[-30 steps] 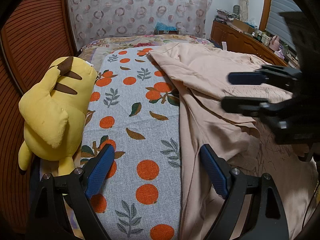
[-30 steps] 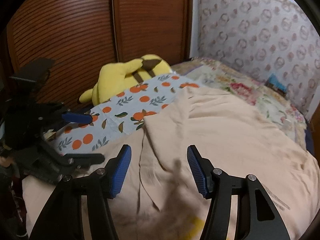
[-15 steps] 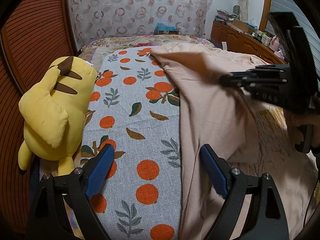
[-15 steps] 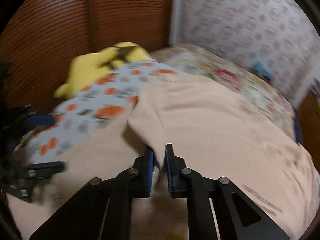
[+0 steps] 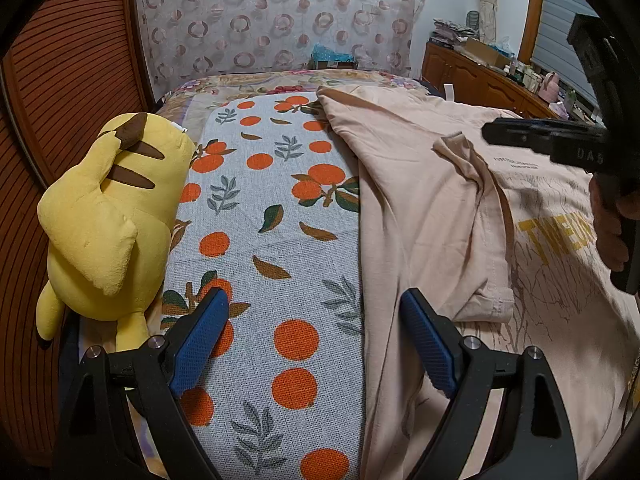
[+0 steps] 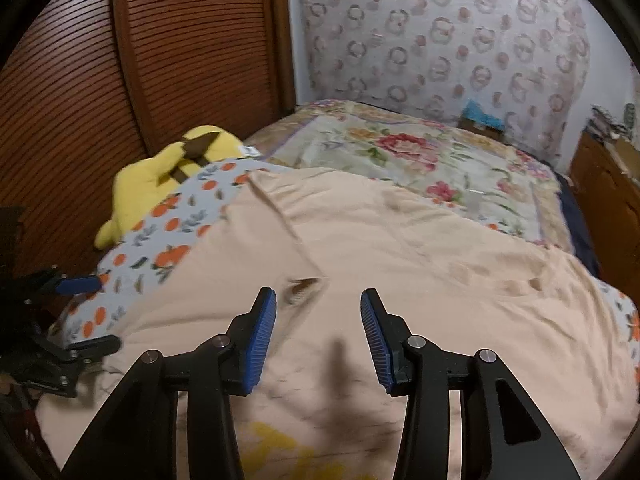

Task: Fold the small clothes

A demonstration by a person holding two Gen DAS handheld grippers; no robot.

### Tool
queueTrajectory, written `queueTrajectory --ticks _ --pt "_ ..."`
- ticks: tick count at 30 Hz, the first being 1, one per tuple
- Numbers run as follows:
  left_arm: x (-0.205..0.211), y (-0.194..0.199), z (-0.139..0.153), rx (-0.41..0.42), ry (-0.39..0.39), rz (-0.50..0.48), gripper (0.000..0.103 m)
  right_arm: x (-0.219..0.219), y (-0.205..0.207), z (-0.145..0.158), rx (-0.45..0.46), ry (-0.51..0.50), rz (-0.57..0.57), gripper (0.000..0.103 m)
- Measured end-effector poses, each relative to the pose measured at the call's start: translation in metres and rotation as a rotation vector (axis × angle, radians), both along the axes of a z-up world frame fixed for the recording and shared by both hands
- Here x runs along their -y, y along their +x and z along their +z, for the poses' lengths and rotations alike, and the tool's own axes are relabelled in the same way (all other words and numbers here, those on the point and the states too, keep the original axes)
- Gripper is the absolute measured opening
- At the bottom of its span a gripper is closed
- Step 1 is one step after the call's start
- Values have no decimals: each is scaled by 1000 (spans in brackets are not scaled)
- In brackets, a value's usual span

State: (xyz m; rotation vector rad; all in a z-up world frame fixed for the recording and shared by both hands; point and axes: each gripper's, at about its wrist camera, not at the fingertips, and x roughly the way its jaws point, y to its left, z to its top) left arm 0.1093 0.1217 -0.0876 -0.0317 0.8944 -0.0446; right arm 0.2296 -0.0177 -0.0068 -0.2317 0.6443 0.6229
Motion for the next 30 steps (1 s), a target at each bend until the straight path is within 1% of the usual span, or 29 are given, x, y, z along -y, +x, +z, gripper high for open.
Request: queueTrajectory --ticks 2,5,7,8,9,10,11,13,16,17,18,19,20,21,23,25,26,30 --pt "0 0 0 0 0 0 88 -5 4 -6 -6 -9 18 46" --pt "0 0 0 0 0 0 88 -22 11 -19 -19 -57 35 46" --pt "0 0 0 0 0 0 88 -24 14 -23 -22 -81 38 45" --pt "0 0 0 0 0 0 88 -24 17 -23 -29 -87 43 27" --pt "0 0 0 0 0 0 88 -26 20 -25 -34 -89 54 17" --pt "0 0 0 0 0 0 88 -24 20 -25 -32 -95 54 11" --pt "0 0 0 0 0 0 88 -21 20 -25 -17 -97 43 9" --pt "0 0 0 0 0 0 88 -9 20 -20 6 -94 -5 9" --pt "0 0 0 0 0 0 88 14 20 -15 4 -70 -82 9" --pt "0 0 0 0 0 0 88 21 20 -13 4 -64 -101 11" --pt "0 0 0 0 0 1 88 26 18 -11 13 -64 -107 15" --pt "0 0 0 0 0 1 88 29 16 -9 28 -73 -113 29" --pt "0 0 0 0 0 1 88 32 14 -7 44 -80 -119 38" --pt "0 0 0 0 0 1 88 34 10 -6 52 -76 -116 39" --pt "0 0 0 0 0 1 88 41 -4 -2 52 -50 -88 50" --pt "0 0 0 0 0 1 88 53 -18 -3 48 -25 -65 56" --pt "0 0 0 0 0 1 88 59 -26 -4 48 -9 -56 57" --pt "0 0 0 0 0 1 88 101 -62 -9 69 12 -49 57"
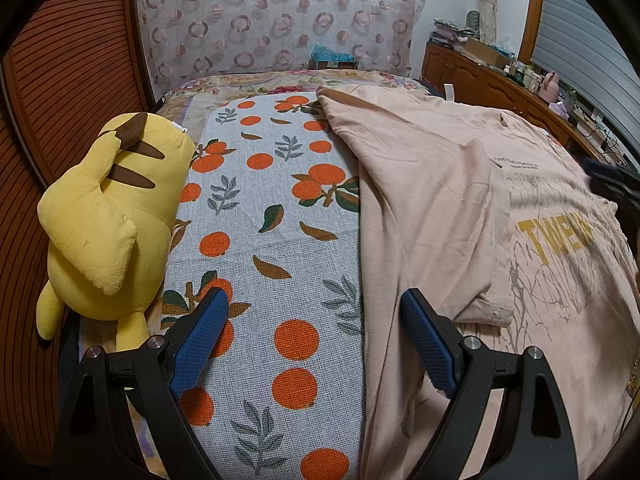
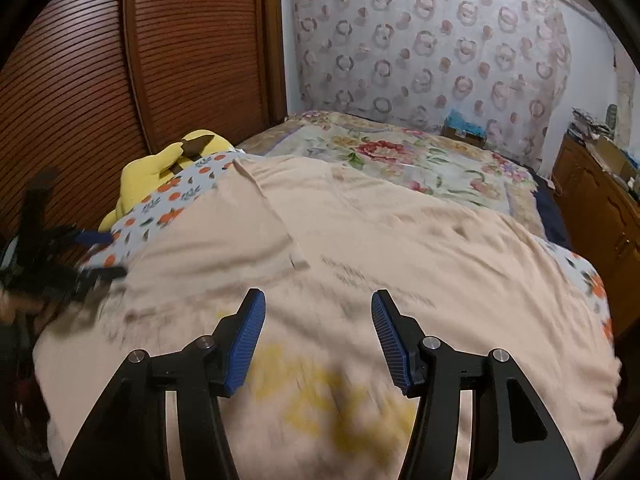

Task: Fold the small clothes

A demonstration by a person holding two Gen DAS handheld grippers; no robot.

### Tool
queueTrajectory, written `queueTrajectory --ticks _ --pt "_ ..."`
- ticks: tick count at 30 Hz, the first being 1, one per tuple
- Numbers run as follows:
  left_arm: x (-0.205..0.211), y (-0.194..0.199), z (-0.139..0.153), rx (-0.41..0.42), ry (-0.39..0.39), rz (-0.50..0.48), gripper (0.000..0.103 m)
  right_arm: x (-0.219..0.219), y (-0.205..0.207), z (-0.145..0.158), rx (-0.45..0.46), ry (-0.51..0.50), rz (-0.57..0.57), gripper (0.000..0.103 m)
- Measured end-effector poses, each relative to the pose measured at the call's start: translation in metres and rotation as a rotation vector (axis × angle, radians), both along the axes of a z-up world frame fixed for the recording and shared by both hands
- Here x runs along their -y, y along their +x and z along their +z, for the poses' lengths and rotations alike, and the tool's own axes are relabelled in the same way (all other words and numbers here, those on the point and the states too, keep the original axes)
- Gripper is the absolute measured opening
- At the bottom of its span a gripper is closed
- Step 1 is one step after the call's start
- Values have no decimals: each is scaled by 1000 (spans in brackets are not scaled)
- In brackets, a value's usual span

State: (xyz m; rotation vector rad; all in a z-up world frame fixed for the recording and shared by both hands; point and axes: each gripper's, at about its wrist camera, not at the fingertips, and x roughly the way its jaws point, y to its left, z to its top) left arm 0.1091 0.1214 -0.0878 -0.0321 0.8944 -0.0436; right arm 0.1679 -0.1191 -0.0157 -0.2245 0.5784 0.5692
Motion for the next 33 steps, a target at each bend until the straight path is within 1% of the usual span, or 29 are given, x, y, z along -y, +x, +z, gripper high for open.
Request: queueTrajectory --ticks 4,6,9,14,16,19,23,27,29,31,32,33 --pt "-2 -1 1 13 6 -1 88 50 -41 -5 42 -1 -57 57" --pt "0 -7 8 58 26 21 88 77 -57 -8 52 -7 -106 57" --pt "7 -16 23 126 31 37 88 117 -78 -14 56 3 -191 57" --pt "34 -24 50 219 20 29 88 185 -102 -25 51 44 -343 57" --pt "50 -27 59 256 1 14 88 205 -109 -27 44 68 -389 57" --pt "75 -30 67 288 -19 -16 88 228 -115 -33 36 83 -457 57" --pt "113 -30 70 327 -54 -50 88 239 -111 -34 11 95 -512 57" --pt "139 -21 67 328 -132 -84 88 237 -110 -36 -17 100 -528 57" --pt "154 -17 67 332 -126 -101 88 238 -110 -35 -33 98 -530 57" --pt "167 -14 68 348 -103 -120 88 237 -101 -28 -56 98 -533 57" --pt "172 -13 69 353 -98 -126 88 241 -87 -25 -90 115 -533 57" --pt "175 -13 69 354 -96 -133 88 241 -87 -25 -90 115 -533 57"
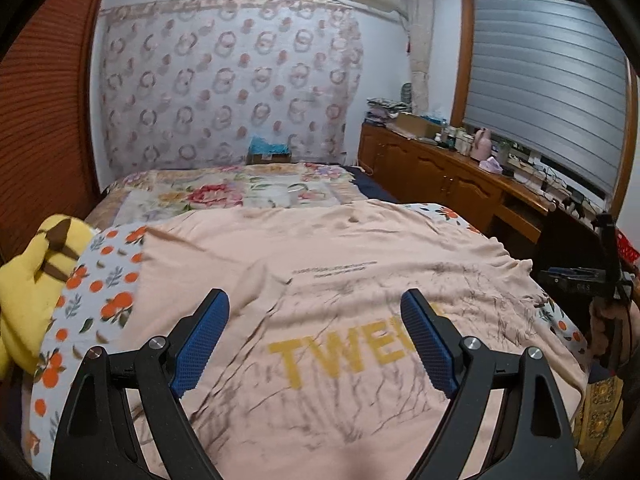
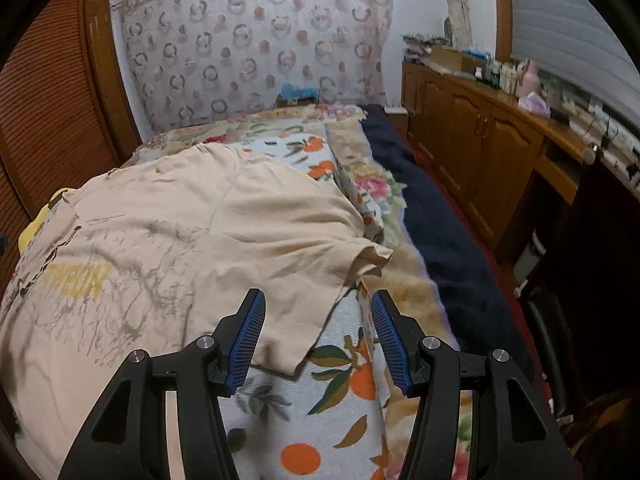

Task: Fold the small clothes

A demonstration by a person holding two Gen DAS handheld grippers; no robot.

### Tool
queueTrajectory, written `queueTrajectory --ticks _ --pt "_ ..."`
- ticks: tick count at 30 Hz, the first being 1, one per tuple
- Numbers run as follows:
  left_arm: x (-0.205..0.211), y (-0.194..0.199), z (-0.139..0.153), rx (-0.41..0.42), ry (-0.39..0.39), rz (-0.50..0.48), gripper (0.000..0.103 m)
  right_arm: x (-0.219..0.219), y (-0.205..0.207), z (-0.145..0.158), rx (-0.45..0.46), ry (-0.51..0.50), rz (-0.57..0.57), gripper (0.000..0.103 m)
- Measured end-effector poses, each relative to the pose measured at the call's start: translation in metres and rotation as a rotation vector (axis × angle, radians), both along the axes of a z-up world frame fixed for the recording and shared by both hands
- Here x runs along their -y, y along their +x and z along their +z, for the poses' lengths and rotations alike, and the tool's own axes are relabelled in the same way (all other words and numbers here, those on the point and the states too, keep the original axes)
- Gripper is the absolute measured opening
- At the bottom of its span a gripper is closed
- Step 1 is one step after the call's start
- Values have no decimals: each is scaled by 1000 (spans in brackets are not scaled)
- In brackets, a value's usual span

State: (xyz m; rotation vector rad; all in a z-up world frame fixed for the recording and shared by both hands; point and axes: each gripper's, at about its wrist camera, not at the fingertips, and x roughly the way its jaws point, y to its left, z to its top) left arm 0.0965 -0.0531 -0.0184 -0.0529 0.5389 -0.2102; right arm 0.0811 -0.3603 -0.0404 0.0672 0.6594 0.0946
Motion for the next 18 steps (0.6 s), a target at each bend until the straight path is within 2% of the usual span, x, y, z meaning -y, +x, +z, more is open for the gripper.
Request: queueTrajectory --ticks 5,6,10,13,14,18 --pt "16 5 -2 -22 8 -54 88 9 33 13 -64 64 4 57" --pt "18 6 -3 -27 3 -66 88 8 49 15 -76 76 4 57" --pt "25 2 -2 -34 -22 -119 88 15 68 17 -109 115 13 57" --pt "28 -2 -1 -34 -21 -130 88 18 77 19 -119 116 23 41" --pt "28 -4 -1 -35 -19 -131 88 17 77 20 -117 102 22 31" --pt "27 -11 -1 -37 -13 -130 88 8 83 20 -98 34 17 10"
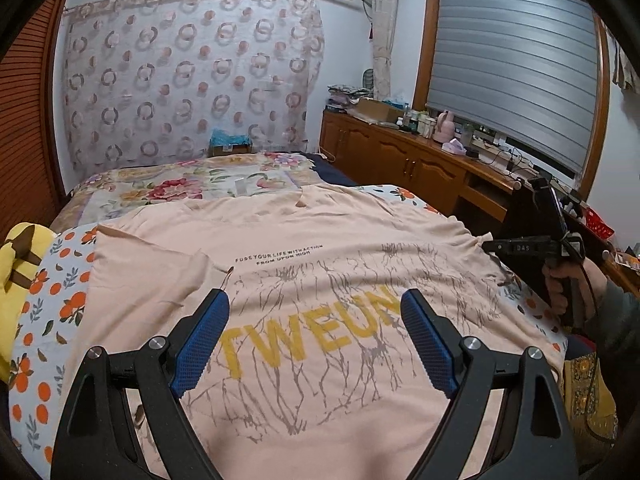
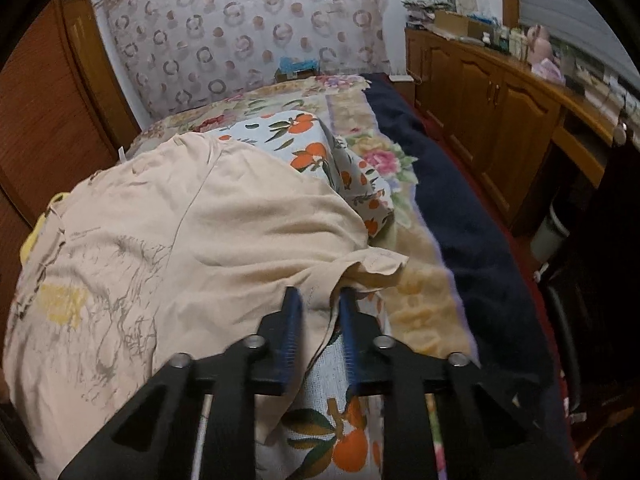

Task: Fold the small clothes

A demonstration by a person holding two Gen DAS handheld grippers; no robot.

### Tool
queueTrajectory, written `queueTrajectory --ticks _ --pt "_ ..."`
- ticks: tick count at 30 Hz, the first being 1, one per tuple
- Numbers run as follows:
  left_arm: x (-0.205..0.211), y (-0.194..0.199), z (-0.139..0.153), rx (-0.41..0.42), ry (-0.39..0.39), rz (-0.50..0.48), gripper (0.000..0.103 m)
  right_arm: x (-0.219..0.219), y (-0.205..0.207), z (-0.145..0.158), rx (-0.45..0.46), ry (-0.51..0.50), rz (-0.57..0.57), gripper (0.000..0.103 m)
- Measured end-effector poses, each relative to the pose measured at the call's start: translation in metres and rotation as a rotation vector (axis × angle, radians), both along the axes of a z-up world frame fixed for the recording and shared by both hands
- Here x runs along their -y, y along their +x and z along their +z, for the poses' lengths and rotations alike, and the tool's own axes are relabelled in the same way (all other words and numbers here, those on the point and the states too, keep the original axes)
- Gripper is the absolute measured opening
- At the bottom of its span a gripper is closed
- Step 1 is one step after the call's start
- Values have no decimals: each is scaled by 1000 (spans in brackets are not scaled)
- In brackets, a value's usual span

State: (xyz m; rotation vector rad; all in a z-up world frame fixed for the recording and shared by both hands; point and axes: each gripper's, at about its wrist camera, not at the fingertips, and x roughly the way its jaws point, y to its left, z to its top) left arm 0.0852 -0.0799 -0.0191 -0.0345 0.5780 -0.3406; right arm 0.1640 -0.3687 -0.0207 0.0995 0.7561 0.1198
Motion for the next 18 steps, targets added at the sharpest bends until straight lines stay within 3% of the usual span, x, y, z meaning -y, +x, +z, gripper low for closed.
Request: queueTrajectory --ticks 8,18 --pt "-12 -9 0 -5 -10 17 88 -37 -23 31 122 -53 121 4" --pt "-19 -13 -1 -9 -1 34 88 -132 -55 93 278 -95 347 4"
